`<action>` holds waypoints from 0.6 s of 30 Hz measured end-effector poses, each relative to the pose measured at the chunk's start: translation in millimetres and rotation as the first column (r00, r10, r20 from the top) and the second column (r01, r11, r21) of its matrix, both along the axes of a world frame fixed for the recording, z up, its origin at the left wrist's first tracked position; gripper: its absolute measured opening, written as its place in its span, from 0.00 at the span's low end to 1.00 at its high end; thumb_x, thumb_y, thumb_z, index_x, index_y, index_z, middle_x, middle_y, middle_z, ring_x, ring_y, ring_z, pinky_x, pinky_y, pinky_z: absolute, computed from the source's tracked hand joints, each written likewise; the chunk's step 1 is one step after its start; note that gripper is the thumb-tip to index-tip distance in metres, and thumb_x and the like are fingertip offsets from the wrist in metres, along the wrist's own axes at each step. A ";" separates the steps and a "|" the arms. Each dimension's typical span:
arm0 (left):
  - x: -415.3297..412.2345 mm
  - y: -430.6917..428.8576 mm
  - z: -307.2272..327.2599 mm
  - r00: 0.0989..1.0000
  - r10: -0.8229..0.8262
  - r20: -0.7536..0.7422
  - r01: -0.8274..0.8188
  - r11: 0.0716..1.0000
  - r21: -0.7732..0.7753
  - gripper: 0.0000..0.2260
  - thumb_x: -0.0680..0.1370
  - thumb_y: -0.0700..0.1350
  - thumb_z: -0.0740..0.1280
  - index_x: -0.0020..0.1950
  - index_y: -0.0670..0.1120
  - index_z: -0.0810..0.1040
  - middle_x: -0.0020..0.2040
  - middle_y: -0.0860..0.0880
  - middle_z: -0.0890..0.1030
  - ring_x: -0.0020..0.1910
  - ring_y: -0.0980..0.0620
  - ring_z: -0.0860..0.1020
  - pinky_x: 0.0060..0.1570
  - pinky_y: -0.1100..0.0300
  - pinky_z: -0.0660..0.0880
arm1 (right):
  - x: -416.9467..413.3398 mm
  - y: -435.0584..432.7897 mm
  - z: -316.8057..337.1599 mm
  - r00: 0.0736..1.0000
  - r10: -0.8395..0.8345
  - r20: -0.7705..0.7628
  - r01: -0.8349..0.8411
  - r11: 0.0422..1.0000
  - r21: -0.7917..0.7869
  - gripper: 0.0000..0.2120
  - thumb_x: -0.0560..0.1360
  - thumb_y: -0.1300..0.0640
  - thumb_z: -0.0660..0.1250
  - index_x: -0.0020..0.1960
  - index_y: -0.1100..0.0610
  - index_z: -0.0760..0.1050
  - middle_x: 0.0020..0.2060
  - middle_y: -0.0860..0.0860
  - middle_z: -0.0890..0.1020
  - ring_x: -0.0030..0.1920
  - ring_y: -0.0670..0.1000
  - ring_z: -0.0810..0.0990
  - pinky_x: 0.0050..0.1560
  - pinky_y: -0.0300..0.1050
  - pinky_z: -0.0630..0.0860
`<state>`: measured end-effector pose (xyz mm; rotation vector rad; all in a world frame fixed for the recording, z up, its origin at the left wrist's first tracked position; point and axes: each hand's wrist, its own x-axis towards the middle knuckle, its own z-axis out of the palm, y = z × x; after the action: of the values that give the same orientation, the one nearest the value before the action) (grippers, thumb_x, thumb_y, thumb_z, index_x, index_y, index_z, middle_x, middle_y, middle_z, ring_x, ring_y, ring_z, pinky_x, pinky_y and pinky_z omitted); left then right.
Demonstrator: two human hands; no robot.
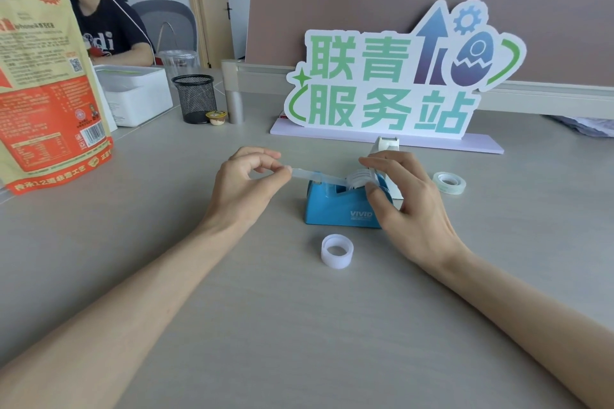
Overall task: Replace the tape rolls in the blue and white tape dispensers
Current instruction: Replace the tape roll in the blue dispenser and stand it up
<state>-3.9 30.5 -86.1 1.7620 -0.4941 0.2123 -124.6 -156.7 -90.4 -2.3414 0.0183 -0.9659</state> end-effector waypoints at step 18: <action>-1.7 -3.0 -3.4 0.992 -0.017 -0.123 0.030 0.994 0.101 0.05 0.64 0.50 0.67 0.29 0.50 0.75 0.50 0.57 0.80 0.47 0.55 0.74 0.43 0.66 0.67 | 1.3 0.6 0.0 1.000 -0.007 -0.022 0.007 1.000 -0.002 0.15 0.76 0.65 0.64 0.61 0.56 0.78 0.60 0.50 0.76 0.59 0.43 0.73 0.56 0.21 0.62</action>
<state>-5.7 27.5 -89.5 1.8557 -0.4439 0.0631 -123.3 -156.0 -90.4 -2.3557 0.0345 -0.9436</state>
